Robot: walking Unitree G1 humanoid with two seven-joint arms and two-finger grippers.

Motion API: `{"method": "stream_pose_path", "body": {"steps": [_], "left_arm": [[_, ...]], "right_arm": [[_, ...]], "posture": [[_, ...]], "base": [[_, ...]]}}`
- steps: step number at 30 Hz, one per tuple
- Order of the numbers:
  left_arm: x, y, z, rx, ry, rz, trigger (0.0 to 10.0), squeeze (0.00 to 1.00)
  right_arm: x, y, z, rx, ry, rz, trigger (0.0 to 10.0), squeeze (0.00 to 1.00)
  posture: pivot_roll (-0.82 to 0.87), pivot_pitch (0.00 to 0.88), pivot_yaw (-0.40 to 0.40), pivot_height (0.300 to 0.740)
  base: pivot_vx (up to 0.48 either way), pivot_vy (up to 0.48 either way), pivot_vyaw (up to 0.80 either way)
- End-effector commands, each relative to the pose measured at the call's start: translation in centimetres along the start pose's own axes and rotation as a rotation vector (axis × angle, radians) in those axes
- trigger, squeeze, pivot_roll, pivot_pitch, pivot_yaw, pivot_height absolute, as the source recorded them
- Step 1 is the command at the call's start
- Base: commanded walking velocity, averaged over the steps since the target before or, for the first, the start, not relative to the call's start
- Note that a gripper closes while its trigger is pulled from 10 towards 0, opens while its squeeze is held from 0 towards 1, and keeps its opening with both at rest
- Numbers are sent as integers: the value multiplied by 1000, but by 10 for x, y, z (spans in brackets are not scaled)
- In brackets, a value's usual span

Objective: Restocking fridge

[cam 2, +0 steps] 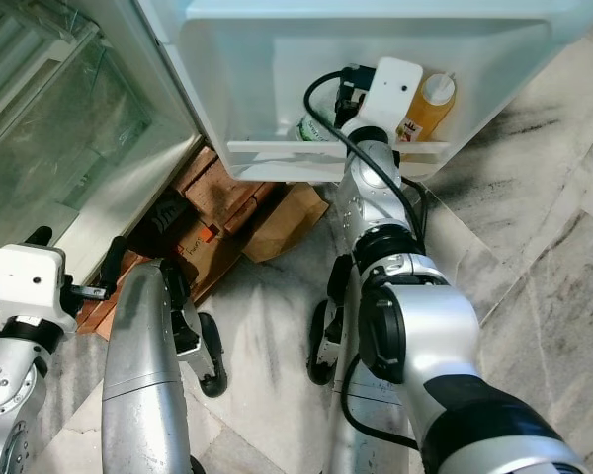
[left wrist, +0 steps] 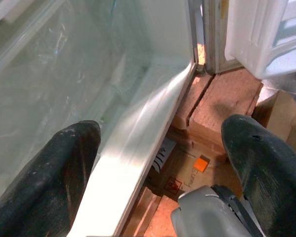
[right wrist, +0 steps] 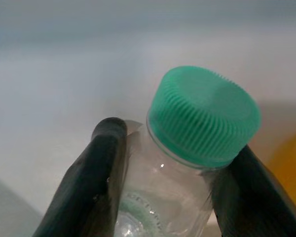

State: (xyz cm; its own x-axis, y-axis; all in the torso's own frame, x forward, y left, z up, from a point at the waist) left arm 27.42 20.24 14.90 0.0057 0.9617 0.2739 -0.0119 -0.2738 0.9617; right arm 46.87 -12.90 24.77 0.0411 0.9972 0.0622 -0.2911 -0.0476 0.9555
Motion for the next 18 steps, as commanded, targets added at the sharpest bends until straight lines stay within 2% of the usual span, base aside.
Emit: {"method": "stream_pose_path", "body": {"steps": [1,5,7,9,13,18], "left_arm": [[4,-13,-5,50,14,3,10000,0],[3,-12,-4,45,16,1,10000,0],[3,-12,-4,45,17,1,10000,0],[4,-13,-4,45,19,1,10000,0],[5,-13,-3,44,22,2,10000,0],[5,-13,-2,41,24,1,10000,0]], "right_arm": [[-2,-4,-4,-10,-4,-56,0,0],[-6,-1,-3,-32,-20,-148,0,0],[-7,-1,-3,-36,-25,-163,0,0],[-12,-1,-4,-40,-53,-231,0,0],[-19,-1,-5,-45,-81,-306,0,0],[-22,-4,-6,-36,-89,-303,0,0]], "posture": [[191,473,15,505],[194,468,13,505],[196,466,14,505],[196,463,13,505],[197,458,11,505],[198,455,9,505]], "base": [[0,0,0],[0,0,0],[0,0,0],[0,0,0],[0,0,0],[0,0,0]]}}
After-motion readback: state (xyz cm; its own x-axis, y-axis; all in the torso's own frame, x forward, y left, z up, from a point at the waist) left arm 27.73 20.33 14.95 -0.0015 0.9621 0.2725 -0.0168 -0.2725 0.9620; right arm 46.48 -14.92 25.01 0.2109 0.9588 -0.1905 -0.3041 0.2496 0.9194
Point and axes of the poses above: a point about 5 cm out from each wrist's last joint towards the gripper, its own z axis pointing out of the wrist towards the gripper, its own y axis along the axis of the wrist's last joint, x = y × z, the point moved 6 cm from there along z, pointing out of the wrist towards the gripper
